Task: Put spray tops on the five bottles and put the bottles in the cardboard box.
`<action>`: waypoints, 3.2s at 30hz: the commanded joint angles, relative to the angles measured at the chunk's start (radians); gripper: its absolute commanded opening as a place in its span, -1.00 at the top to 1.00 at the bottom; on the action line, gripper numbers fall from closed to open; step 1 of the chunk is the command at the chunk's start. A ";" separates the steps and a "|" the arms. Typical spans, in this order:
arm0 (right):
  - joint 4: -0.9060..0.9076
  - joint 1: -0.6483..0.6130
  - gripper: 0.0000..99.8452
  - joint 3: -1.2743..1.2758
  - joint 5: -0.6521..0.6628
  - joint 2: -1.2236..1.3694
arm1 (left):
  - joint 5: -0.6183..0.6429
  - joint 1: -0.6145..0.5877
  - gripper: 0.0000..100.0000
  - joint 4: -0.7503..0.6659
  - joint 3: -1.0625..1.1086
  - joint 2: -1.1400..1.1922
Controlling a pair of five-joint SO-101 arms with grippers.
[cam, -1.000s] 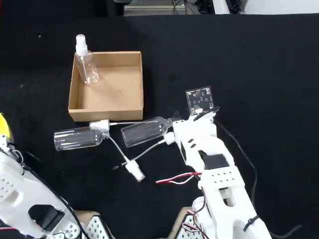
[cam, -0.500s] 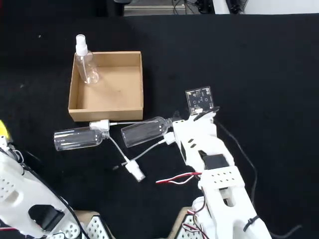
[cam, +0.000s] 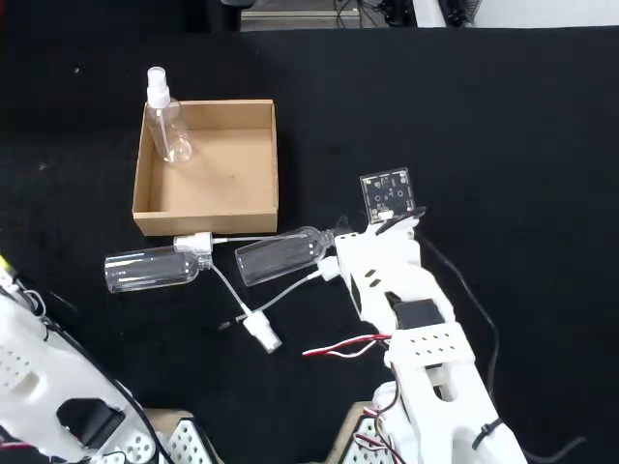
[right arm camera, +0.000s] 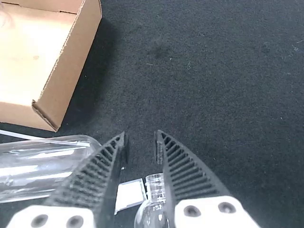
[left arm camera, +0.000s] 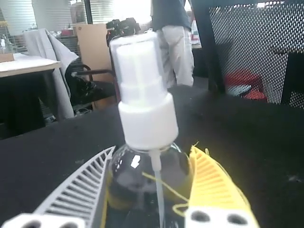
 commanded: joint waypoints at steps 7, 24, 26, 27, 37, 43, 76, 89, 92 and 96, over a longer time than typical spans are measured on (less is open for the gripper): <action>-0.029 -0.002 0.84 -0.008 0.008 -0.045 | -0.012 0.200 0.94 0.031 0.197 -0.517; -0.032 0.061 0.84 -0.022 0.002 -0.041 | -0.005 0.740 0.94 1.092 0.085 -1.298; -0.032 0.061 0.84 -0.022 0.002 -0.041 | -0.005 0.799 0.94 1.135 0.048 -1.306; -0.032 0.061 0.84 -0.022 0.002 -0.041 | -0.005 0.822 0.94 1.126 0.038 -1.301; -0.034 0.098 0.84 -0.024 0.006 -0.045 | -0.005 1.029 0.94 0.950 0.024 -1.183; -0.080 0.173 0.84 -0.021 0.000 -0.041 | -0.008 1.155 0.94 0.908 -0.051 -1.062; -0.080 0.172 0.84 -0.021 0.000 -0.041 | -0.003 1.124 0.94 0.483 -0.222 -0.486; -0.081 0.172 0.84 -0.021 -0.091 -0.041 | -0.003 1.102 0.94 0.474 -0.162 -0.407; -0.081 0.172 0.84 -0.021 -0.091 -0.041 | -0.003 1.084 0.94 0.434 -0.163 -0.342; -0.081 0.172 0.84 -0.022 -0.091 -0.041 | -0.006 1.072 0.94 0.276 -0.162 -0.261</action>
